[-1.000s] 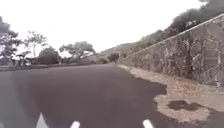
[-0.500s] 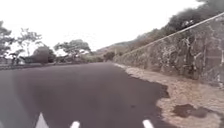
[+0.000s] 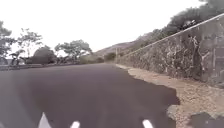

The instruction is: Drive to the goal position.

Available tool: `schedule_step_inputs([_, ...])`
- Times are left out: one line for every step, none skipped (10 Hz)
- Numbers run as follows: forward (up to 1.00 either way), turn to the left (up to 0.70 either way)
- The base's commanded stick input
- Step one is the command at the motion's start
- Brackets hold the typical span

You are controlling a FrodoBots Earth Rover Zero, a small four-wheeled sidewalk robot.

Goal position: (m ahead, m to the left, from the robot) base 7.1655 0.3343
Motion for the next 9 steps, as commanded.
schedule_step_inputs([0.5, 0.0])
schedule_step_inputs([0.5, 0.0])
schedule_step_inputs([0.5, 0.0])
schedule_step_inputs([0.5, 0.0])
schedule_step_inputs([0.5, 0.0])
schedule_step_inputs([0.5, 0.0])
schedule_step_inputs([0.5, -0.31])
schedule_step_inputs([0.5, -0.5])
schedule_step_inputs([0.5, -0.5])
